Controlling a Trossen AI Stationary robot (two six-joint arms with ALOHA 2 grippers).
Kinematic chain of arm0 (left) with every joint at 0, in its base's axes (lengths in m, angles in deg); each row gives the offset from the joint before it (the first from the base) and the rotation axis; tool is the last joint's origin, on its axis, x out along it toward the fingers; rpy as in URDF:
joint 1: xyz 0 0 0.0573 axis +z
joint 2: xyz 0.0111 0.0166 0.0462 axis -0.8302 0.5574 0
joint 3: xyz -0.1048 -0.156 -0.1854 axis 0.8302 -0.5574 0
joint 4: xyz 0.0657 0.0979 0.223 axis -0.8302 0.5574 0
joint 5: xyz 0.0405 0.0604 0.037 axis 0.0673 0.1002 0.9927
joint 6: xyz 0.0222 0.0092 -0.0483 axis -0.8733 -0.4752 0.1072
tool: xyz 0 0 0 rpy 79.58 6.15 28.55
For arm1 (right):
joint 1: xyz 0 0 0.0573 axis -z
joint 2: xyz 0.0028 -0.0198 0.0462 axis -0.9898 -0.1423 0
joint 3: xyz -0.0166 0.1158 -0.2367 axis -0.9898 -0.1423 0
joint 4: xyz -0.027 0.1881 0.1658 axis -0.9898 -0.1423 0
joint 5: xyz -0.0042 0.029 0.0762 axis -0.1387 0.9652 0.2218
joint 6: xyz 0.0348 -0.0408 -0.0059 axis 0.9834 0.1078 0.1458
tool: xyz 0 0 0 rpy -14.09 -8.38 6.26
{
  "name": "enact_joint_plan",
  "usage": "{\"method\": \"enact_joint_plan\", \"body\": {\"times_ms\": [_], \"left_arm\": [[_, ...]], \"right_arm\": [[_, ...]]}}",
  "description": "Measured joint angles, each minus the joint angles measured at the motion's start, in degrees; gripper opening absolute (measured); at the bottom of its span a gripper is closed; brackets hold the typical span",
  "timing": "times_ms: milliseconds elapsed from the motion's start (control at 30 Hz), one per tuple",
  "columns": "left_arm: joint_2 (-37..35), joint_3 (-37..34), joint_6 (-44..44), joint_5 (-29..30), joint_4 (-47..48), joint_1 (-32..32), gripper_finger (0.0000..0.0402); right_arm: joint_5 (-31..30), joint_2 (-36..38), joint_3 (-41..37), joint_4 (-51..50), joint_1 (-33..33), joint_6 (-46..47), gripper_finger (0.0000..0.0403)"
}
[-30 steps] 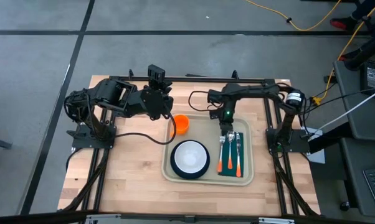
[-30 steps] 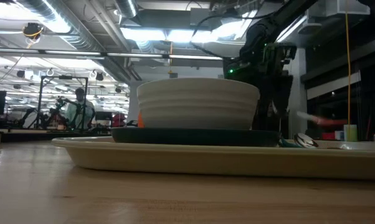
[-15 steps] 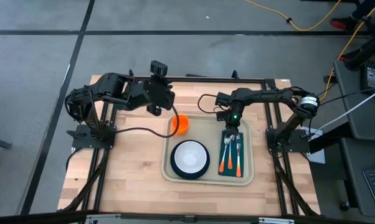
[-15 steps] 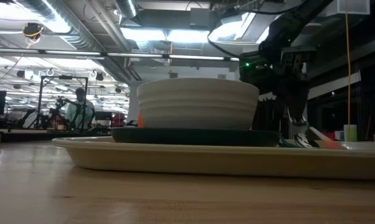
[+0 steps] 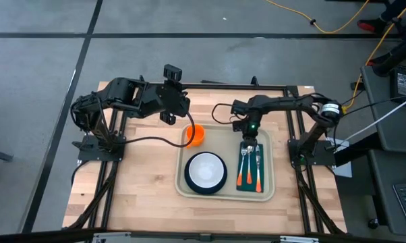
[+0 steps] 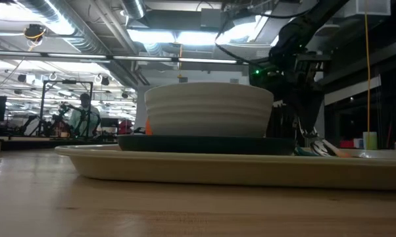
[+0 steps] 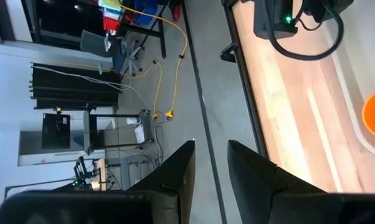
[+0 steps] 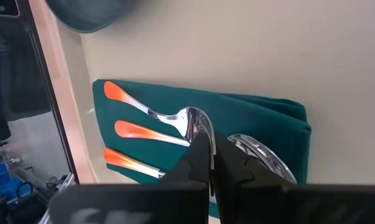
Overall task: Set up tray
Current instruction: Put the orange fork on the green napkin to the left of the orange spoon
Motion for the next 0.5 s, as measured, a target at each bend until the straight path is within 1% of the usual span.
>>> {"method": "enact_joint_plan", "body": {"times_ms": [500], "left_arm": [[0.0,0.0,-1.6,0.0,-0.3,0.0,0.0088]], "right_arm": [[0.5,-4.7,-0.1,2.1,0.0,-3.9,0.0004]]}}
